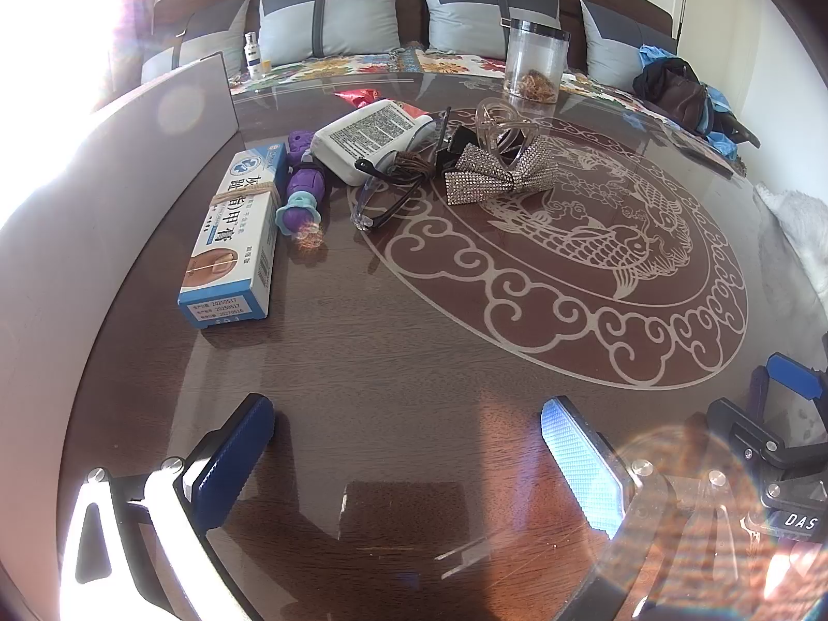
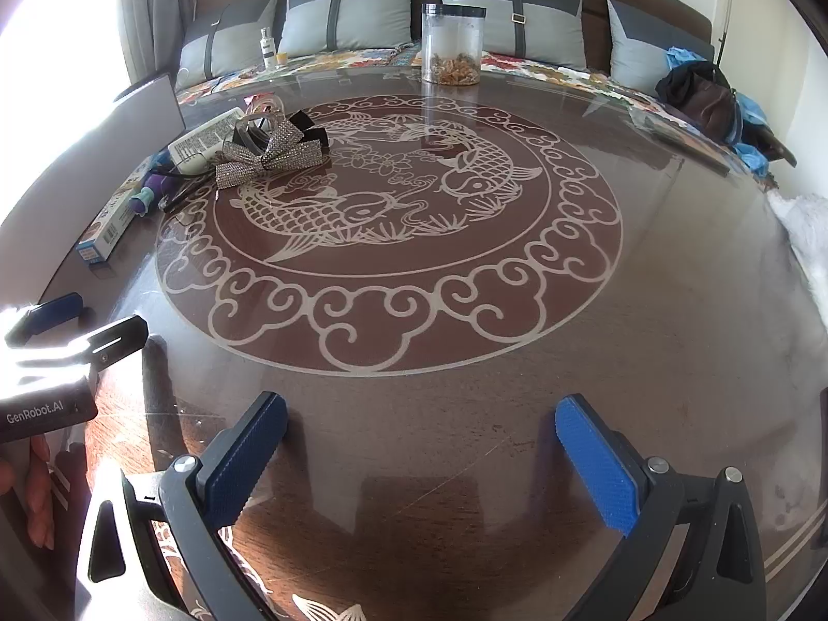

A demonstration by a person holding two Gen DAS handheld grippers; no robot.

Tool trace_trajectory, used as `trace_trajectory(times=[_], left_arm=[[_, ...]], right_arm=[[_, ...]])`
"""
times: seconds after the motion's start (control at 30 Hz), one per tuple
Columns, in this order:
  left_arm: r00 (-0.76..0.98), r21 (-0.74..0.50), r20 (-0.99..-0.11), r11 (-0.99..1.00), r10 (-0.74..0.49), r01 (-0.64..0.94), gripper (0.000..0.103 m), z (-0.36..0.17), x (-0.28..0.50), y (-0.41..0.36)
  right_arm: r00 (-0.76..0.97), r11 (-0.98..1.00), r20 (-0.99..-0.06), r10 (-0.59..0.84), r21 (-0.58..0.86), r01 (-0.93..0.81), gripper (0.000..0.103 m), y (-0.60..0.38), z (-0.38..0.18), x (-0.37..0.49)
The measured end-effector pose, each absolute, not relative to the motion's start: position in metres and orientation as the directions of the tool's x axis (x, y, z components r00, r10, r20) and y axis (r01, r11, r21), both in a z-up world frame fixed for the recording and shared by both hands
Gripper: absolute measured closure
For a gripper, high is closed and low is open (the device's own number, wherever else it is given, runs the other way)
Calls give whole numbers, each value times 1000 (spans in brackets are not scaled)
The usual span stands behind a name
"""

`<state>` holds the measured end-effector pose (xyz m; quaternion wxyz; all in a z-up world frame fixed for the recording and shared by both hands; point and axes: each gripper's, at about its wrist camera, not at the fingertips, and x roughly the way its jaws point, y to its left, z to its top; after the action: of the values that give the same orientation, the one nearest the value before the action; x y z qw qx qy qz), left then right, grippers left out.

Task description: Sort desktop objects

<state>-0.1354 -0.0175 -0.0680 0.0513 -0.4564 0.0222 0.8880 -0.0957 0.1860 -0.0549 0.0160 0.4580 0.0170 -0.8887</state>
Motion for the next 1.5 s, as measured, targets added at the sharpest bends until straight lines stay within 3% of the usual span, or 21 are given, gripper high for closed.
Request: trace_trajectory(times=[1.5], left_arm=[[-578,-8,-813,-994,71,-111,0,-68,-136,-17]], right_arm=[[-578,-997,-816,-31,-15,76,0,184,-55,-108]])
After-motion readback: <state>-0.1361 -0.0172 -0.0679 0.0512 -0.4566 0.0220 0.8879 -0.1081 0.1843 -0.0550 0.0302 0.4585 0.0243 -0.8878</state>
